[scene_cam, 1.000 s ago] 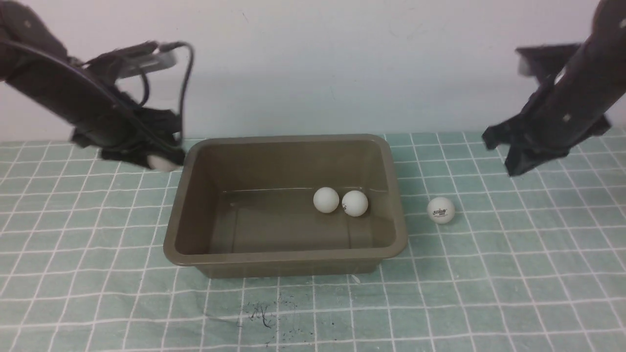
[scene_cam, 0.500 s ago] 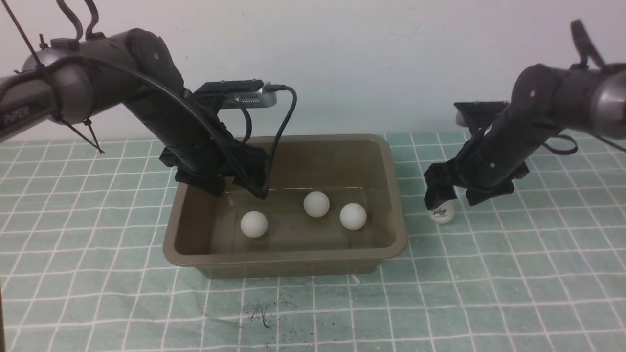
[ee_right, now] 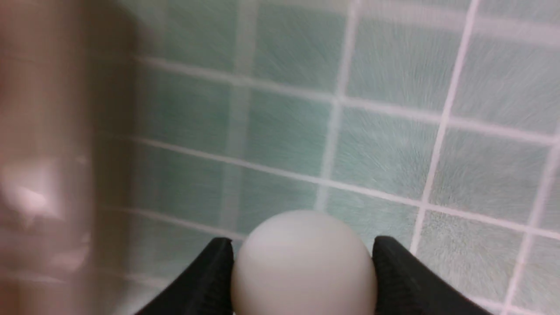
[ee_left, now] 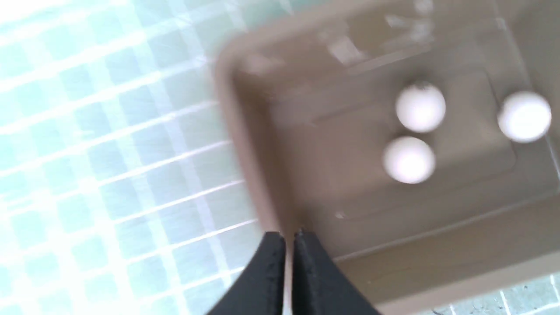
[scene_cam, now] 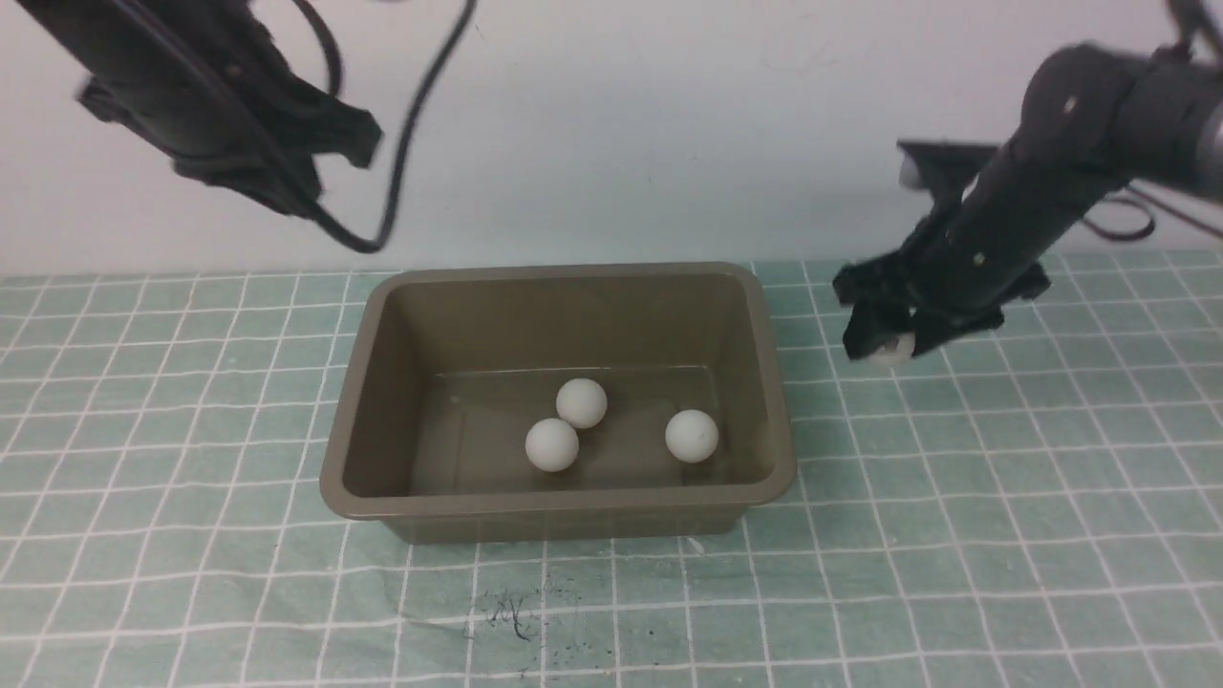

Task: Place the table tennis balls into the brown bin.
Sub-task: 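Reach for and grasp a ping pong ball on the table, then release the ping pong ball into the bin and lift the gripper away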

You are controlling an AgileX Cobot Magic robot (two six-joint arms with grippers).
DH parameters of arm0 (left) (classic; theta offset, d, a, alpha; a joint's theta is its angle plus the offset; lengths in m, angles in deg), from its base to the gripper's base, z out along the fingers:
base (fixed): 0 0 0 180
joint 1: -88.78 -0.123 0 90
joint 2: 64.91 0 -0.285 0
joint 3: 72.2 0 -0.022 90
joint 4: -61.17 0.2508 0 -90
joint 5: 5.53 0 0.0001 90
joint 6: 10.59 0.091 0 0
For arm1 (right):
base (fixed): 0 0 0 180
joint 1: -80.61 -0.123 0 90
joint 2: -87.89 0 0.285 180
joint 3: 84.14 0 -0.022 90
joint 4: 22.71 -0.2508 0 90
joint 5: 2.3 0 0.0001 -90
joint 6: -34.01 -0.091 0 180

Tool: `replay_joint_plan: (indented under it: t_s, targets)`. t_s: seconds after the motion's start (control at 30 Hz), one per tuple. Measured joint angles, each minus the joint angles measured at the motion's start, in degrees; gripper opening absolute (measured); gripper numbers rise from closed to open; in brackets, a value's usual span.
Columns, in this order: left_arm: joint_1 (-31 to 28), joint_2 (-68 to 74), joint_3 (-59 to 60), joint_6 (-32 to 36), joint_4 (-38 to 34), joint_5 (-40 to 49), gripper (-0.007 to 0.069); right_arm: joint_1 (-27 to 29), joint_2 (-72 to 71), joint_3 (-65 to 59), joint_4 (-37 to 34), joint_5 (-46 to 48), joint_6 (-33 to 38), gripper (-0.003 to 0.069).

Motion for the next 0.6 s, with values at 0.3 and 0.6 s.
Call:
replay_joint_plan:
  t_s: [0.3, 0.6]
  targets:
    - [0.0, -19.9, 15.0, -2.1, -2.3, -2.3, -0.0005, -9.8, -8.7, 0.8, -3.9, -5.4, 3.5, 0.0365]
    - [0.0, -29.3, 28.7, -2.1, -3.6, -5.9, -0.0005, -15.0, -3.7, 0.7, -1.0, -11.0, 2.6, 0.0596]
